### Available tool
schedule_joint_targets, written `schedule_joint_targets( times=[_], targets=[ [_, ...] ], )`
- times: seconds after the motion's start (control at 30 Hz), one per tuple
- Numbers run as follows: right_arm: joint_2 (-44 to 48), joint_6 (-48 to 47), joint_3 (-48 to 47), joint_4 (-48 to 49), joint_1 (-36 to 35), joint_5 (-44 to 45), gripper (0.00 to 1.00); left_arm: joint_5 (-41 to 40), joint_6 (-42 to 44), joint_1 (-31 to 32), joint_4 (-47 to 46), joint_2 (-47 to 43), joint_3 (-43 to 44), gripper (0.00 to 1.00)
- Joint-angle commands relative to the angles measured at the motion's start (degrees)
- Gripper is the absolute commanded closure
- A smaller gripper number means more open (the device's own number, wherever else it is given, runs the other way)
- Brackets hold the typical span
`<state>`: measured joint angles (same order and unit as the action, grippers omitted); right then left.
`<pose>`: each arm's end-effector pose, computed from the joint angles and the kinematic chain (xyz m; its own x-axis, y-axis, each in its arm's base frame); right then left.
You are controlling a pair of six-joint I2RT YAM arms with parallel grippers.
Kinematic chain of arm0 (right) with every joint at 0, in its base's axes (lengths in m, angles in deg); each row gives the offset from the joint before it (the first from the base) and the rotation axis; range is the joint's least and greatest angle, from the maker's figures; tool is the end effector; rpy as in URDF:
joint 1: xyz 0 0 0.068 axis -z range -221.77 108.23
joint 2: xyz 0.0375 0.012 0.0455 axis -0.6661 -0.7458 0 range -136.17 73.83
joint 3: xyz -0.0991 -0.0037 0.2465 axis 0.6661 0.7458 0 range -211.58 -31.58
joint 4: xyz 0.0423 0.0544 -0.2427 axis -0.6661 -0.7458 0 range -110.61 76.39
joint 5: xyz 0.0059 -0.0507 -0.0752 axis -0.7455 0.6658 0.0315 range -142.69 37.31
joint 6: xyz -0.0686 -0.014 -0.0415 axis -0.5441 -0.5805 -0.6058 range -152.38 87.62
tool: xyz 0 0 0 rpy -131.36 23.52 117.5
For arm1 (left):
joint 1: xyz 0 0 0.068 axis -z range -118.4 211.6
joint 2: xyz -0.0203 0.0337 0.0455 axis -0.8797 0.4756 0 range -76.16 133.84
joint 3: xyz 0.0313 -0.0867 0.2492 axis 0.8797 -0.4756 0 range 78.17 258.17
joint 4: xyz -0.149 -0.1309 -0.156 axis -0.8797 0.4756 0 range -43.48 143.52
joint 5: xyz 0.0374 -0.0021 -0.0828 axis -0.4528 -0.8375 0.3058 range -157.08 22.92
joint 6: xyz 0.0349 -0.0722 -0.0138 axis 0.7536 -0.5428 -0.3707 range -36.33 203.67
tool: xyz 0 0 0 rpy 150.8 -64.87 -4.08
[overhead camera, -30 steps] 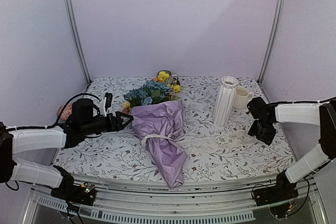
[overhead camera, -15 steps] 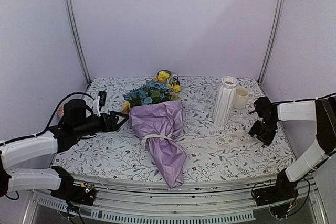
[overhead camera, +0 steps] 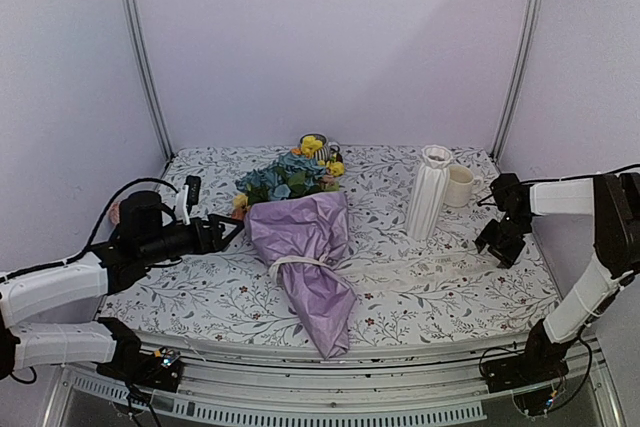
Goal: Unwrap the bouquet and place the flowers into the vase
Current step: Pick up the untied ribbon from the corner of the board.
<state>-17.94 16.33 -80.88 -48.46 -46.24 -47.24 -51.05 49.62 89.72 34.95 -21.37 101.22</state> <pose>0.2733 0.0147 0.1147 -0.6846 0.6967 -0.2144 0.6933 0.7132 0.1038 0.1997 -0.1288 0.2017 -0.6335 -0.2715 -0.7245 0.3946 0.6921 -0.6044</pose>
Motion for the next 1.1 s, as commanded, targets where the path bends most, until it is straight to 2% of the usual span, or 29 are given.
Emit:
schedule_joint_targets(
  times=[0.0,0.33,0.63,1.07],
  targets=[
    [-2.58,-0.83,-2.63,-4.26,1.08,-0.11,0.37,0.26,1.28,0.62,0.37,-1.52,-0.23,0.18],
    [-4.66,-0.88,-5.13,-10.27,1.74,3.11,0.38,0.07,1.98,0.62,0.1,-2.26,-0.53,0.18],
    [-0.86,-0.17,-6.15,-14.07,1.71,7.12,0.39,0.01,2.17,0.62,0.19,-2.41,-0.79,0.18],
    [-4.84,-0.36,-0.69,-7.14,1.75,3.42,0.41,-0.24,2.08,0.62,0.36,-3.07,-1.51,0.18]
  ],
)
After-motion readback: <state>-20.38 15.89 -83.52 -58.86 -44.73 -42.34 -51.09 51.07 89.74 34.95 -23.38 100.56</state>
